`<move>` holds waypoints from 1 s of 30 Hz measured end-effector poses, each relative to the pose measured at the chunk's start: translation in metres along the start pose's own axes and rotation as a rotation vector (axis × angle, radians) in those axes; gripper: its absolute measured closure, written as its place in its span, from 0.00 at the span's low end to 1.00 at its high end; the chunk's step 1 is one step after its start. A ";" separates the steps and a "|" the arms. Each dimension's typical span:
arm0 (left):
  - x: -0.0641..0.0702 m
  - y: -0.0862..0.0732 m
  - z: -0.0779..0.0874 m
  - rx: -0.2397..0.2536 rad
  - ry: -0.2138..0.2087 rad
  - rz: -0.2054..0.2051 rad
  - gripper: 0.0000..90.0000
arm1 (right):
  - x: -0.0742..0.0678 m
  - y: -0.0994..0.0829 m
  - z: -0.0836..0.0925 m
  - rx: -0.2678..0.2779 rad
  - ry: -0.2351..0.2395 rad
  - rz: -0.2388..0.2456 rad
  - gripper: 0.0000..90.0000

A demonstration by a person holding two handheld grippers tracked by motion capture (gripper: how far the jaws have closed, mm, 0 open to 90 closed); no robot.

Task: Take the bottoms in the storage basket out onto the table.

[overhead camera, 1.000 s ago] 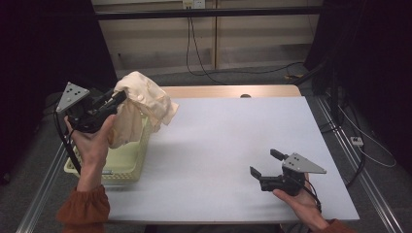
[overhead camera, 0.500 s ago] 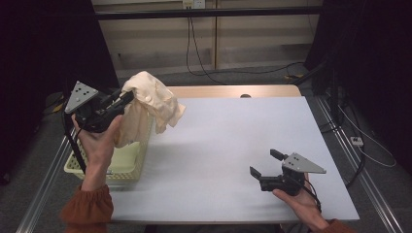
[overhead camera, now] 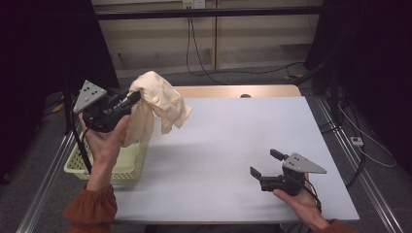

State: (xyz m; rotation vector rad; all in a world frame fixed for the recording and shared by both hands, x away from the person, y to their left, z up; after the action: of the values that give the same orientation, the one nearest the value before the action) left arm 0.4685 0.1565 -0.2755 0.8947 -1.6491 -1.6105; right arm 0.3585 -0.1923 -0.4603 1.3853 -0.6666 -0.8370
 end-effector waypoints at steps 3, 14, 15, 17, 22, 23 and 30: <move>0.004 0.001 -0.003 0.002 -0.011 -0.002 0.82 | 0.000 0.000 0.000 -0.001 0.000 0.001 0.05; 0.018 0.003 -0.017 0.007 -0.035 0.016 0.82 | 0.000 0.000 -0.001 0.000 0.001 0.000 0.05; 0.020 0.003 -0.019 0.012 -0.035 0.023 0.82 | 0.000 0.000 -0.001 -0.001 0.001 -0.001 0.05; 0.023 0.004 -0.021 0.011 -0.042 0.022 0.82 | 0.000 0.000 -0.001 0.000 0.002 -0.001 0.05; 0.030 0.005 -0.027 0.016 -0.056 0.030 0.82 | 0.000 0.000 -0.001 0.000 0.002 -0.002 0.05; 0.031 0.006 -0.028 0.017 -0.058 0.030 0.82 | 0.000 0.000 -0.001 0.000 0.002 -0.001 0.05; 0.039 0.006 -0.035 0.018 -0.069 0.033 0.82 | 0.000 0.000 -0.001 0.000 0.003 -0.002 0.05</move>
State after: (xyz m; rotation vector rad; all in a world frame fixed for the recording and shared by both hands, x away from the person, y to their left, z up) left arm 0.4765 0.1049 -0.2684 0.8251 -1.7197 -1.6231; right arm 0.3590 -0.1917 -0.4604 1.3875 -0.6631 -0.8361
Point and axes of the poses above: each handheld gripper's, and its own axes: z roughly backward along the jaws, y roughly out of its top, x roughly to its right, the point moved 10 cm from there along -z, roughly forward along the jaws, and after that the axes turned 12 degrees about x, right-handed, at the moved point
